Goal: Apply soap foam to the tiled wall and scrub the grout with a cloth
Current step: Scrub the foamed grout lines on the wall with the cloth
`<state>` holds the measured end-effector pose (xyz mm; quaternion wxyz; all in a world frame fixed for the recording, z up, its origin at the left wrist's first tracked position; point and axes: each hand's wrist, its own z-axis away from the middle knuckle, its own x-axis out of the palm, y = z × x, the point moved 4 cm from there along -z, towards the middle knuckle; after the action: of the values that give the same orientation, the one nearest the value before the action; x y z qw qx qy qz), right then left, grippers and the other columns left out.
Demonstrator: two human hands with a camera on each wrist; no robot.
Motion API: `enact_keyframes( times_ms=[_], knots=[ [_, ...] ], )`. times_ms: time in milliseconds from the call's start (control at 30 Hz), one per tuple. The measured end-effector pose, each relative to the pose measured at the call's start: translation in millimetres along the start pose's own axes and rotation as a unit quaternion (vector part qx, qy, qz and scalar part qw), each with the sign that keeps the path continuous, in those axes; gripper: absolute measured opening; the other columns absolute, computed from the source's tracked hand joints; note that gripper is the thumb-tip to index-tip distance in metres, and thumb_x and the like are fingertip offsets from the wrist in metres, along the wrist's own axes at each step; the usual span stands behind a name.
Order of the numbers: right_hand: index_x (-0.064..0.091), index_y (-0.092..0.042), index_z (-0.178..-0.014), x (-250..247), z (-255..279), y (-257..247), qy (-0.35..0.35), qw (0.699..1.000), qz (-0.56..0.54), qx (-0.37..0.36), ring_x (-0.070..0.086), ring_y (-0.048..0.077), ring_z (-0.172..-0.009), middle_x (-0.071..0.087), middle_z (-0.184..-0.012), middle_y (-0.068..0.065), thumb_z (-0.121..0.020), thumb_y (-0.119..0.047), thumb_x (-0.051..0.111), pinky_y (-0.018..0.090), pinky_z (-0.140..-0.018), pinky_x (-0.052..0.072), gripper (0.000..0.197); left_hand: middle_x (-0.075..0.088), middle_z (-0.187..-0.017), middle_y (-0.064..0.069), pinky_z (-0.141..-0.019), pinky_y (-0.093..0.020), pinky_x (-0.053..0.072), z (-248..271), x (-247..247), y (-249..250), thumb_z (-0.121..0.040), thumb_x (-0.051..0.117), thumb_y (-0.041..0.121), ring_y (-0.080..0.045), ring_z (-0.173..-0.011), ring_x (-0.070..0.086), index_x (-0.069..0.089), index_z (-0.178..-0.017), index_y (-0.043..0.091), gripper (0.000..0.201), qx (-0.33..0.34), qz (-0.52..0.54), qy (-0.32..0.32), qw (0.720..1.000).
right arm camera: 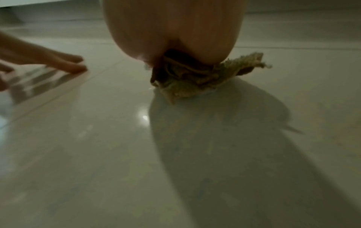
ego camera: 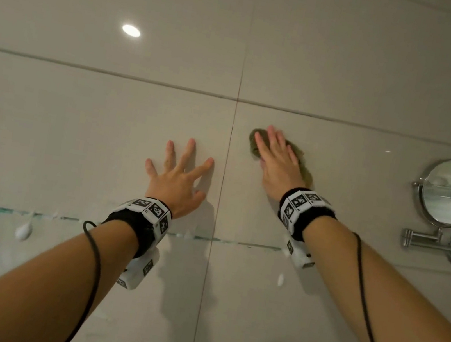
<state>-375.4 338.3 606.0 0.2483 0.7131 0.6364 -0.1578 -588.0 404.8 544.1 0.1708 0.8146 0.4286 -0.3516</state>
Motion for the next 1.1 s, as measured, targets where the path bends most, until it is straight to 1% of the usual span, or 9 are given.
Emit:
enact_keyframes(
  times_ms=[133,233,367,433,500,600,767,933,1100],
  knots=[
    [0.018,-0.023,-0.155,3.7,21.2,37.4,0.044,0.999,-0.024,0.016,0.001,0.023,-0.152,0.003,-0.164,0.005,-0.102,-0.013,0.036,0.043,-0.121,0.005,0.057,-0.027,-0.163,0.005,-0.111,-0.076,0.008,-5.3,7.4,22.9,-0.094,0.042,0.049,-0.039,-0.148,-0.025,0.004,-0.153,0.051,0.070,-0.011,0.005,0.018,1.000],
    [0.026,-0.026,-0.153,40.2,70.2,35.2,0.068,0.997,-0.019,-0.033,0.014,0.026,-0.150,0.016,-0.163,0.006,-0.092,-0.005,0.050,0.046,-0.118,0.014,0.069,-0.026,-0.163,0.005,-0.111,-0.075,0.009,-5.1,15.2,38.2,-0.094,0.045,0.047,-0.035,-0.149,-0.024,0.003,-0.154,0.049,0.073,-0.022,0.004,0.029,0.999],
    [0.024,-0.029,-0.152,88.8,145.8,24.1,-0.028,0.986,0.035,-0.160,0.011,0.020,-0.149,0.018,-0.162,0.003,-0.076,-0.003,0.055,0.042,-0.119,0.013,0.086,-0.025,-0.163,0.005,-0.111,-0.074,0.012,0.6,25.1,63.8,-0.095,0.047,0.041,-0.032,-0.151,-0.021,0.004,-0.154,0.048,0.074,-0.021,-0.008,0.017,1.000],
    [0.026,-0.027,-0.153,87.4,149.4,33.5,-0.059,0.976,0.059,-0.201,0.008,0.019,-0.148,0.017,-0.162,0.004,-0.074,-0.002,0.054,0.040,-0.119,0.009,0.087,-0.026,-0.163,0.005,-0.112,-0.074,0.011,1.6,29.7,77.9,-0.095,0.047,0.040,-0.030,-0.151,-0.022,0.004,-0.155,0.048,0.074,-0.028,0.005,0.010,1.000],
    [0.025,-0.027,-0.154,72.7,130.9,45.0,-0.064,0.977,0.055,-0.196,0.005,0.020,-0.149,0.012,-0.163,0.003,-0.078,0.001,0.053,0.039,-0.117,0.005,0.085,-0.027,-0.163,0.006,-0.112,-0.074,0.010,1.3,31.7,87.4,-0.094,0.047,0.039,-0.029,-0.150,-0.023,0.004,-0.154,0.050,0.074,-0.045,0.024,0.008,0.999],
    [0.019,-0.028,-0.155,32.4,83.5,68.9,-0.018,0.993,0.023,-0.116,0.003,0.022,-0.152,0.005,-0.164,0.003,-0.087,0.003,0.044,0.040,-0.121,0.006,0.079,-0.029,-0.162,0.005,-0.113,-0.074,0.011,-1.0,33.1,90.9,-0.095,0.047,0.038,-0.030,-0.150,-0.025,0.001,-0.153,0.052,0.075,-0.053,0.020,0.013,0.998],
    [0.016,-0.026,-0.156,-4.5,42.9,105.9,0.047,0.998,-0.014,-0.041,-0.001,0.020,-0.152,0.001,-0.165,0.004,-0.100,-0.009,0.037,0.038,-0.121,0.003,0.062,-0.029,-0.162,0.005,-0.113,-0.074,0.011,0.7,33.1,92.4,-0.094,0.049,0.038,-0.029,-0.150,-0.025,0.001,-0.153,0.052,0.077,-0.056,0.016,0.017,0.998],
    [0.025,-0.023,-0.154,36.9,93.9,89.4,0.088,0.994,-0.039,-0.059,0.006,0.021,-0.151,0.011,-0.164,0.004,-0.097,-0.009,0.042,0.041,-0.120,0.008,0.061,-0.025,-0.163,0.002,-0.113,-0.073,0.013,2.1,34.3,105.5,-0.092,0.052,0.030,-0.030,-0.151,-0.021,0.007,-0.154,0.050,0.079,-0.050,0.023,0.019,0.998],
    [0.025,-0.025,-0.152,84.0,172.1,80.0,0.020,0.986,0.018,-0.164,0.011,0.020,-0.150,0.016,-0.163,0.005,-0.080,0.000,0.058,0.036,-0.117,0.005,0.083,-0.026,-0.163,0.004,-0.112,-0.074,0.009,9.0,47.0,131.3,-0.085,0.052,0.020,-0.027,-0.151,-0.023,0.006,-0.154,0.050,0.088,-0.040,0.031,0.000,0.999]
  ],
)
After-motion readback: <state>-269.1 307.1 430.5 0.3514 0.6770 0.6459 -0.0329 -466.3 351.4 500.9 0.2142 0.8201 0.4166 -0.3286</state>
